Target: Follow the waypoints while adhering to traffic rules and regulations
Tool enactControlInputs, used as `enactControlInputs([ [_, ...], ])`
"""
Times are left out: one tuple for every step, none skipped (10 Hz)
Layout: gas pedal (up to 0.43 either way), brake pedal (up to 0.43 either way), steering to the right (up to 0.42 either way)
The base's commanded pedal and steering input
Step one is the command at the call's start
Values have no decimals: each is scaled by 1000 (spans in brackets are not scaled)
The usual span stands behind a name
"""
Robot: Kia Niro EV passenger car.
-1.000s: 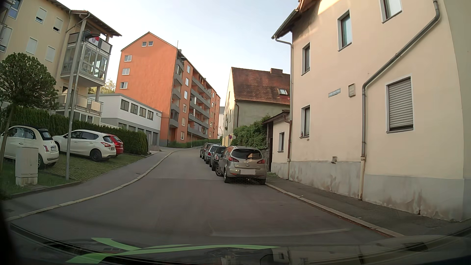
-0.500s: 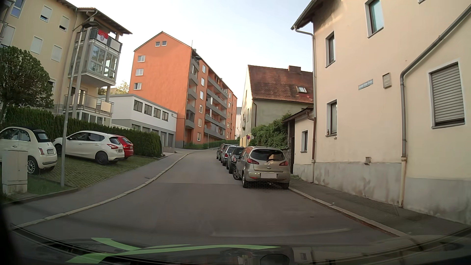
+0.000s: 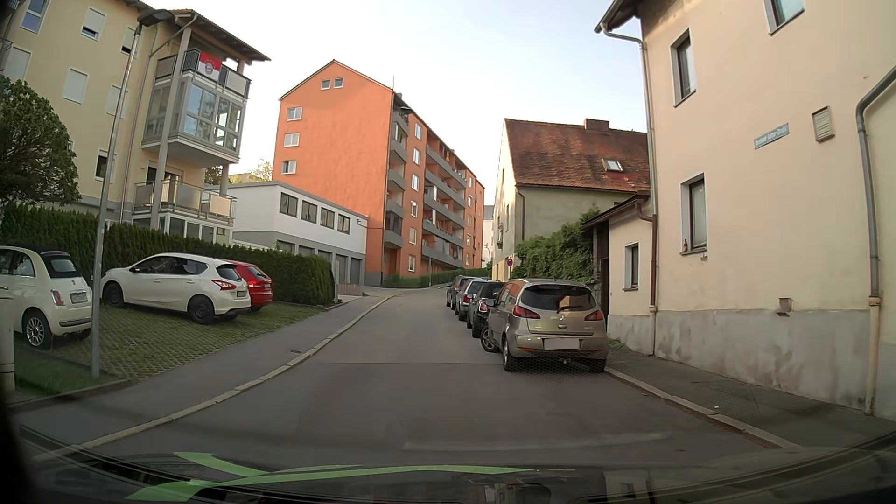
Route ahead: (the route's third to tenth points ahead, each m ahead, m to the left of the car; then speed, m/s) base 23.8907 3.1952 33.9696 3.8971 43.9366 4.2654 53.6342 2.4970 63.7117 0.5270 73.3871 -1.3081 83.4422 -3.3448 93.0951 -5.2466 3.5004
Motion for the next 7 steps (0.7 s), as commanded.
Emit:
enactControlInputs([
  [150, 0, -170],
  [110, 0, -170],
  [87, 0, -170],
  [87, 0, -170],
  [87, 0, -170],
  [87, 0, -171],
  [87, 0, -171],
])
